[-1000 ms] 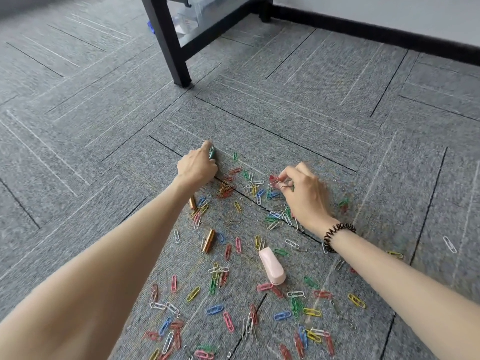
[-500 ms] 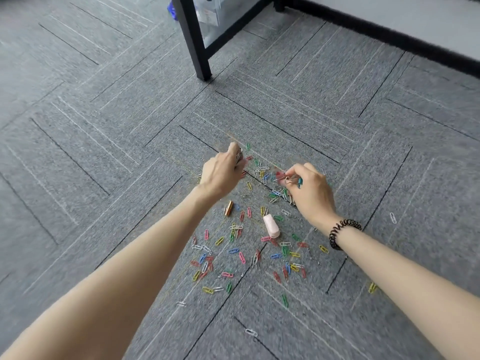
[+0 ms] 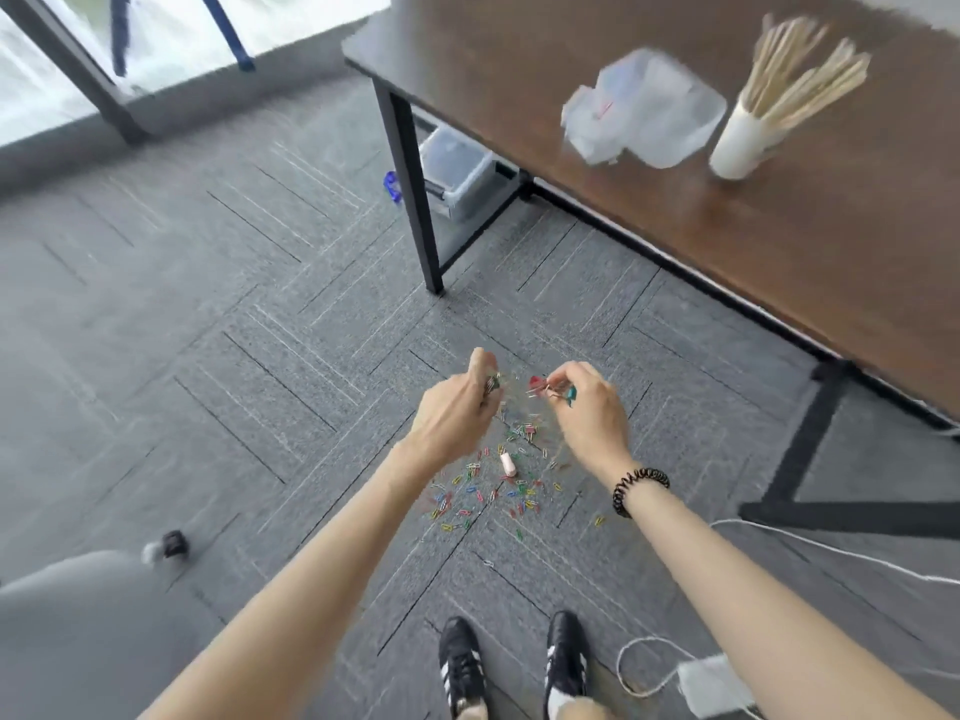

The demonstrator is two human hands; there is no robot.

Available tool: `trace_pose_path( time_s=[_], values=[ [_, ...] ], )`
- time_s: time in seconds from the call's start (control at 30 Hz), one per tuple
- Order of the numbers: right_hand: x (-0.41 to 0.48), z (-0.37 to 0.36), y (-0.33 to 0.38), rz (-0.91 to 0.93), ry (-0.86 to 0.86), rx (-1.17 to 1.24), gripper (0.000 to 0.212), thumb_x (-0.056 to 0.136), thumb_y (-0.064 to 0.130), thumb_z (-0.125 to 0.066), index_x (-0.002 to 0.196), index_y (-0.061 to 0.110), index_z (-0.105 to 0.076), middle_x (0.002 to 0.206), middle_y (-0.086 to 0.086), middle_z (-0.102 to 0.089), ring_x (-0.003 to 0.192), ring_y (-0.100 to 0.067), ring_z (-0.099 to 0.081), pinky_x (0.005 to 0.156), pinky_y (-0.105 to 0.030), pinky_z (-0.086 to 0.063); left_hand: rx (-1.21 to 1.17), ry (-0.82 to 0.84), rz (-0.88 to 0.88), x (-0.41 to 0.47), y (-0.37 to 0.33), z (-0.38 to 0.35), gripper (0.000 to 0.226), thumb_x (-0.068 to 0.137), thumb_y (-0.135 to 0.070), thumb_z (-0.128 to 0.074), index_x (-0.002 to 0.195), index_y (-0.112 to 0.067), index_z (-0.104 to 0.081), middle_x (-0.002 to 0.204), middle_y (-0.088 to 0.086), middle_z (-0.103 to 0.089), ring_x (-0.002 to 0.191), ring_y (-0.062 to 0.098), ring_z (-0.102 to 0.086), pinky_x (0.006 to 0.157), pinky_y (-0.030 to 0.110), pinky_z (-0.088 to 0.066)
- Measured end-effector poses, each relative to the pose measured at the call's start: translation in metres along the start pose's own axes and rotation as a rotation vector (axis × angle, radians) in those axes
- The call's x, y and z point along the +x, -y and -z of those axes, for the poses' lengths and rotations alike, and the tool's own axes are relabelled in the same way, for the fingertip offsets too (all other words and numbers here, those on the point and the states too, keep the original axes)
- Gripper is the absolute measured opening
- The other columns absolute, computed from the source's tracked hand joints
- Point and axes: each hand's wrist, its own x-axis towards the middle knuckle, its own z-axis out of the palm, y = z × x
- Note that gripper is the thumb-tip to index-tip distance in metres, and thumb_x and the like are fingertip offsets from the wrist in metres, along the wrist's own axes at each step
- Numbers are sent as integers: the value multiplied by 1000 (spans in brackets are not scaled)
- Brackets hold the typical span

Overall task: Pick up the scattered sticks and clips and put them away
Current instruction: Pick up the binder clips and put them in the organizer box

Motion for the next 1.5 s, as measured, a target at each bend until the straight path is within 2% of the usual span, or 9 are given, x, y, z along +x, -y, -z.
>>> trace_pose_path(
  time_s=[0.27, 0.47, 0.57, 0.73, 0.93, 1.07, 1.23, 1.37, 1.5],
  values=[
    [26, 127, 74, 44, -57, 16, 8, 90, 26, -62, 87, 19, -58, 87, 12, -52, 64, 3, -44, 48, -17, -28, 60, -77, 14, 31, -80, 128, 26, 97, -33, -50, 115, -19, -36, 85, 2, -67, 69, 24, -59, 58, 35, -46],
    [93, 185, 70, 73, -113, -30, 9, 87, 24, -66, 84, 21, -57, 89, 12, -56, 68, -7, -47, 49, -21, -30, 47, -101, 55, 93, -124, 146, 21, 97, -34, -49, 114, -24, -42, 83, 2, -66, 66, 22, -58, 52, 32, -40],
    [136, 203, 55, 74, -139, -61, 8, 86, 24, -67, 86, 20, -60, 93, 9, -61, 76, -14, -56, 56, -25, -40, 13, -119, 107, 129, -136, 140, 19, 97, -35, -48, 112, -27, -40, 88, 0, -68, 70, 21, -61, 58, 36, -50],
    [208, 213, 39, 116, -205, -62, 12, 86, 22, -67, 89, 12, -63, 93, 0, -66, 82, -20, -61, 61, -30, -49, -60, -179, 202, 187, -143, 131, 23, 97, -35, -49, 113, -24, -36, 94, -5, -69, 64, 18, -61, 60, 41, -55],
    [245, 210, 26, 56, -360, -96, 9, 89, 19, -63, 86, 11, -59, 90, -2, -64, 73, -23, -61, 55, -28, -42, -55, -175, 215, 230, -142, 125, 22, 97, -36, -49, 113, -24, -40, 95, -3, -69, 66, 17, -62, 60, 41, -56],
    [253, 209, 10, 26, -331, -221, 10, 87, 15, -64, 85, 9, -56, 90, -4, -63, 71, -26, -62, 54, -26, -35, -52, -174, 150, 255, -148, 129, 25, 97, -36, -49, 119, -26, -41, 100, -2, -69, 74, 19, -61, 65, 38, -55],
    [259, 203, 9, 51, -281, -281, 6, 87, 13, -65, 86, 8, -62, 88, -4, -64, 71, -23, -64, 56, -27, -48, -84, -158, 86, 276, -157, 134, 17, 97, -32, -51, 111, -23, -47, 102, -3, -69, 68, 17, -55, 60, 30, -47],
    [262, 197, 8, 29, -282, -237, 6, 85, 12, -67, 88, 7, -70, 89, -5, -68, 75, -21, -66, 59, -26, -51, -108, -135, 45, 282, -155, 137, 16, 97, -31, -52, 109, -21, -46, 88, -10, -62, 64, 12, -51, 53, 24, -37],
    [262, 188, 11, 26, -264, -148, 9, 85, 14, -68, 90, 6, -71, 92, -8, -69, 82, -20, -66, 64, -23, -52, -94, -123, 26, 284, -141, 140, 19, 96, -35, -52, 111, -23, -46, 91, -7, -66, 64, 14, -54, 52, 26, -39]
  ],
)
